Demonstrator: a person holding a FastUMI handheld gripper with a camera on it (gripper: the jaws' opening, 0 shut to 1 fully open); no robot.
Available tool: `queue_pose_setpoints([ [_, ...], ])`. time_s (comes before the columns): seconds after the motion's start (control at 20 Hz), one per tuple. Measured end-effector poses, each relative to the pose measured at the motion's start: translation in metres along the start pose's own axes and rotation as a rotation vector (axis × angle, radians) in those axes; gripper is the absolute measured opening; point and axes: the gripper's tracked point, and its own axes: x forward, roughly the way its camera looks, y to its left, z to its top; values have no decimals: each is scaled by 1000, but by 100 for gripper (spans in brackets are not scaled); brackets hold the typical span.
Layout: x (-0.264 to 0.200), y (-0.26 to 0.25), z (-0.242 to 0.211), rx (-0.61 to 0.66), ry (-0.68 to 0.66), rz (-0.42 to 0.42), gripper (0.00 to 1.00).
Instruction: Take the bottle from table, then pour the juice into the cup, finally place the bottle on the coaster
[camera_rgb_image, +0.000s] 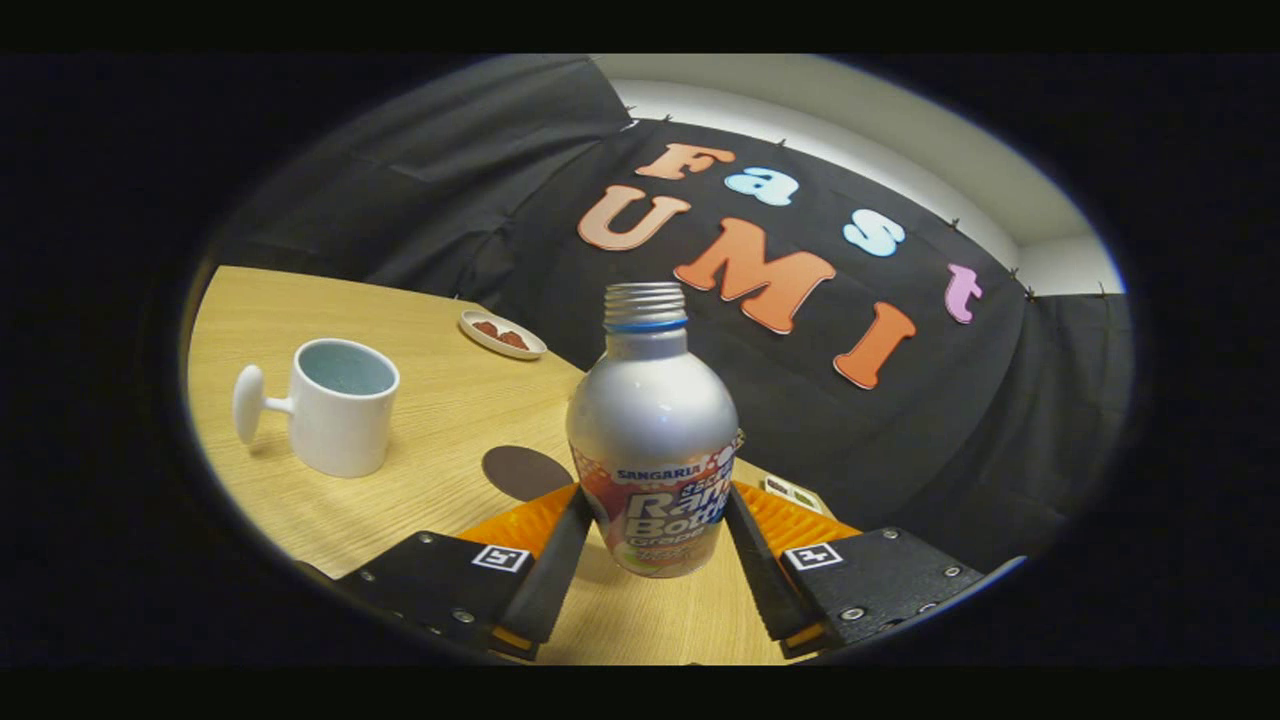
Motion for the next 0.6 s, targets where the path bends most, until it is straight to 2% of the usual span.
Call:
queue_pose_setpoints([
  [0.35,10,9,19,-230,-46,-61,77],
  [0.6,14,24,27,-335,-68,-46,77],
])
